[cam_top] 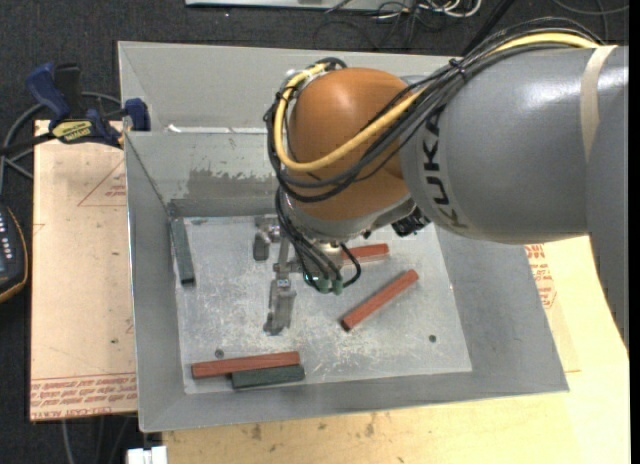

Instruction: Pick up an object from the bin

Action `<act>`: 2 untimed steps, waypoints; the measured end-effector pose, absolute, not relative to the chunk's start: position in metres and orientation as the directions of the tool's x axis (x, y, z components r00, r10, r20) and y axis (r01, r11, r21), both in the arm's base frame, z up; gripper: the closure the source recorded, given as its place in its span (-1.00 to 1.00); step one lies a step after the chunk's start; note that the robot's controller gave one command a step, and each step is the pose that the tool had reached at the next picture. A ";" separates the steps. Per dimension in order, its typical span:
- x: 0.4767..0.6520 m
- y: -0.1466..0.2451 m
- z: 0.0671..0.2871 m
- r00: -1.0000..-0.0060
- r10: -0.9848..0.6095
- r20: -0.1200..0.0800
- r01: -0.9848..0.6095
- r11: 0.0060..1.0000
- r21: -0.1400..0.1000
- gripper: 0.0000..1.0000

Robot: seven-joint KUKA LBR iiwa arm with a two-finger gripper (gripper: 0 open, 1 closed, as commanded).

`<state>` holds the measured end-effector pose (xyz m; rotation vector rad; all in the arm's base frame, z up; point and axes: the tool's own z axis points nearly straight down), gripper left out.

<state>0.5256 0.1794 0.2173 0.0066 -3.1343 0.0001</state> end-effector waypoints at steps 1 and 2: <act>0.482 0.181 0.070 -0.997 -0.071 -0.015 -0.071 0.997 0.004 -1.00; 0.481 0.193 0.100 -0.997 0.079 -0.002 0.079 0.997 0.003 -1.00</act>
Offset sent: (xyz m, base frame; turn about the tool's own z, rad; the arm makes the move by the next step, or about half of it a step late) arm -0.0470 0.0005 -0.1473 -0.0707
